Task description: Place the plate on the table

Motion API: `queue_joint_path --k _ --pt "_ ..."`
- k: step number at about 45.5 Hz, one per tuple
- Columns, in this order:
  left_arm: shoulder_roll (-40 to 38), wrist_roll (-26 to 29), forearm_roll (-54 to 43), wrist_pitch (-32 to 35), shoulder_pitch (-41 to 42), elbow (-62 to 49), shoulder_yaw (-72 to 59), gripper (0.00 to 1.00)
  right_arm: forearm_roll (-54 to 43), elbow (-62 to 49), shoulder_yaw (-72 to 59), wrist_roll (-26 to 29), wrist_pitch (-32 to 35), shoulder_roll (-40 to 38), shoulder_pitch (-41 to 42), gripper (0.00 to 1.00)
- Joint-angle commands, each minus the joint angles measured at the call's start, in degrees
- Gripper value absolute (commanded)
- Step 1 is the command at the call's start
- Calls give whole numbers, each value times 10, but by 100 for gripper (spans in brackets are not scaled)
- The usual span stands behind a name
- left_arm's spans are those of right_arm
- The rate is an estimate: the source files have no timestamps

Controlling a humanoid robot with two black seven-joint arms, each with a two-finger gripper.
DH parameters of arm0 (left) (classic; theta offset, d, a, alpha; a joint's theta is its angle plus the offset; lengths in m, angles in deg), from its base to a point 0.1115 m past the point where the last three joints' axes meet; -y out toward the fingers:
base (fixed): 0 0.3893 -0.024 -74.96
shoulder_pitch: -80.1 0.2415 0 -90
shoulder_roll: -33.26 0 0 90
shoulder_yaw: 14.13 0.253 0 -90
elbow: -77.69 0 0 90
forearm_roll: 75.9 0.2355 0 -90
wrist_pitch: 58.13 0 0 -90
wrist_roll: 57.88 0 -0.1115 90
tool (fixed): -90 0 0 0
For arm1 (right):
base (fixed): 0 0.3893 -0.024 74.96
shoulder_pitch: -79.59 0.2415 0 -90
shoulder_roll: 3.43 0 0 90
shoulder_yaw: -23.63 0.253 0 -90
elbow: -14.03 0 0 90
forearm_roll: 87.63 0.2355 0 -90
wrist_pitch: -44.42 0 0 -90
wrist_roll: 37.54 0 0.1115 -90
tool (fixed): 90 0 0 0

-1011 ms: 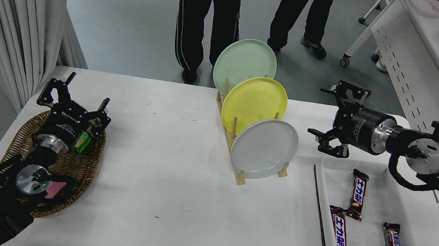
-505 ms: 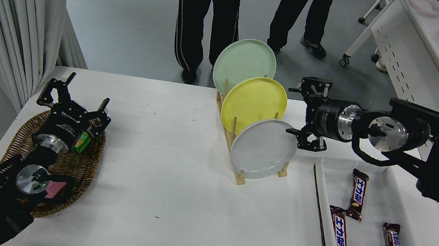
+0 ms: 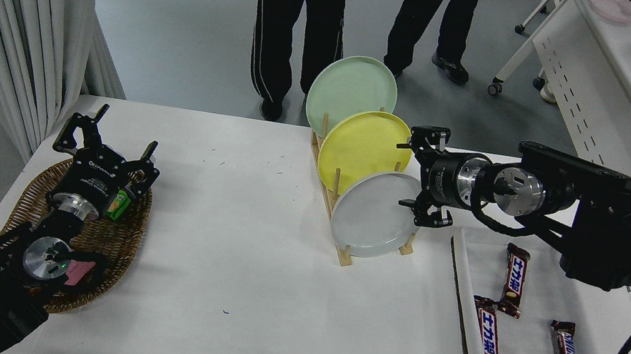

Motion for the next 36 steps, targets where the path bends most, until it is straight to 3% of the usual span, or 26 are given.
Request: queue_joint_path --k 1,12,24,36 --pt "0 0 0 0 0 -1 0 100 0 -15 3 2 -1 11 -3 89" --pt "0 0 0 0 0 0 0 100 2 -15 21 1 -3 11 -13 76" --pt "0 0 0 0 0 0 0 100 0 -15 80 1 -4 8 -45 74" --pt "0 0 0 0 0 -1 0 100 0 -15 82 -1 -3 7 -51 55"
